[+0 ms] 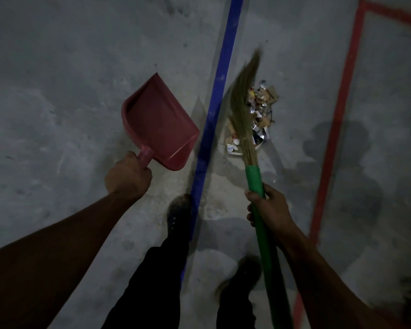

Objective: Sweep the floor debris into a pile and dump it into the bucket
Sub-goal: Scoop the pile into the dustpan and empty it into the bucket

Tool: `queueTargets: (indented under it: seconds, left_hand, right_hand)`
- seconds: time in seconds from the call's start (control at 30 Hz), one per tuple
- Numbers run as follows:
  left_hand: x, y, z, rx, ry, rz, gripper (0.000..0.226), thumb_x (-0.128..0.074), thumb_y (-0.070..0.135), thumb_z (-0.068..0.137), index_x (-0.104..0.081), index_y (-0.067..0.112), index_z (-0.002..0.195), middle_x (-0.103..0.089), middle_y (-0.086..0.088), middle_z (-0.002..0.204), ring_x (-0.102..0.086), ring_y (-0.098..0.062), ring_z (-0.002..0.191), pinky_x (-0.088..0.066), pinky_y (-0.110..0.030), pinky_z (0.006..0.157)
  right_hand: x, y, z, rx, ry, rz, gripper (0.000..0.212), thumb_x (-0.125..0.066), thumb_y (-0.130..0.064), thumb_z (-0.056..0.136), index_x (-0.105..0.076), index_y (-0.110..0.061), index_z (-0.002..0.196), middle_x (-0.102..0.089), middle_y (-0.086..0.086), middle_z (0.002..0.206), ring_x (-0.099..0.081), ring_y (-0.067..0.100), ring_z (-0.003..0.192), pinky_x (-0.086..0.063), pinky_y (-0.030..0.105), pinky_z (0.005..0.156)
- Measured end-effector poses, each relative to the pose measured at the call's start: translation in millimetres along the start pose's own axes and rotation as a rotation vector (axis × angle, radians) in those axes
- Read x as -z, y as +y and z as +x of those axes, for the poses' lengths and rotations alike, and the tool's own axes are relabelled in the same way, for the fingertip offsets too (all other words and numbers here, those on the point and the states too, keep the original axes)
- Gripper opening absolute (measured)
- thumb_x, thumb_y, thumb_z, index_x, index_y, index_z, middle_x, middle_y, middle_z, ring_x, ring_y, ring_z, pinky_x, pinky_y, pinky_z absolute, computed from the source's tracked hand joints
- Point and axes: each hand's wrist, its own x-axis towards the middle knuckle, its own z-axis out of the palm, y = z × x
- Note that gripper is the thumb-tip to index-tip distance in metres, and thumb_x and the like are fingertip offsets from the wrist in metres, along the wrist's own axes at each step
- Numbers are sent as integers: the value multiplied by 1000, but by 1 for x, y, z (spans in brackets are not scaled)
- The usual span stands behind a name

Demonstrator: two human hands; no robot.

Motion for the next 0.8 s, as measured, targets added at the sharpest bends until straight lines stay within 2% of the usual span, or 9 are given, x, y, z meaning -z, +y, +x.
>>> queueTargets:
  seconds: [0.13,0.2,0.23,0.27,0.33,0.43,0.57,0.67,0.8]
  left_hand:
    - [2,7,-13,7,-25,-9,31,-58,26,85,-51,3,106,-62,-20,101,-60,-39,90,-40,-35,67]
    - [3,12,-20,7,-37,-2,33,-58,25,86,-51,1,109,-61,-22,106,-60,-40,95,-39,-36,70]
    - [3,14,-24,8,-44,0,35,-58,24,86,-50,0,111,-60,-23,109,-59,-41,99,-39,-36,72]
    - [2,17,-27,14,-49,4,37,-58,24,86,-50,-1,113,-60,-23,112,-58,-42,101,-40,-37,74]
    - [-1,24,-34,37,-56,16,39,-58,23,86,-49,-1,116,-58,-24,116,-57,-43,105,-43,-40,81]
    - [-11,29,-43,56,-88,43,40,-58,23,87,-49,1,119,-57,-22,120,-56,-41,108,-44,-41,86]
    - [-31,42,-59,83,-109,23,39,-58,22,87,-49,1,118,-57,-22,119,-56,-40,107,-44,-39,84]
    - [-49,57,-73,110,-107,5,38,-58,22,87,-50,0,118,-58,-21,118,-57,-38,106,-43,-36,81]
    - [-77,80,-93,204,-116,-77,37,-61,25,86,-52,2,114,-60,-19,113,-58,-34,100,-41,-32,73]
  right_hand:
    - [27,14,-10,154,-5,-364,42,-62,-25,92,-50,-22,133,-67,6,86,-66,20,58,-53,30,52]
    - [40,26,-11,220,-8,-636,55,-62,-31,91,-43,-24,142,-68,9,111,-69,29,81,-58,37,72]
    - [46,33,-11,240,-16,-773,62,-62,-33,91,-38,-22,147,-64,11,122,-67,32,95,-55,37,82]
    - [52,40,-11,256,-38,-879,65,-61,-33,92,-33,-21,150,-61,13,129,-63,34,105,-51,35,88]
    - [65,55,-9,249,-105,-1018,69,-59,-33,94,-25,-21,153,-58,15,132,-60,34,112,-46,33,88]
    - [88,74,-2,211,-183,-1138,66,-55,-33,97,-23,-21,153,-59,18,126,-61,34,106,-47,32,82]
    - [132,100,29,240,-127,-1196,57,-55,-29,96,-36,-13,147,-64,21,114,-63,40,98,-51,37,79]
    - [169,101,68,257,-75,-1195,66,-57,-28,95,-29,-13,152,-61,27,122,-62,41,105,-49,39,83]
    - [205,79,119,330,-42,-1178,67,-59,-27,94,-28,-13,152,-59,27,126,-60,42,111,-48,40,88]
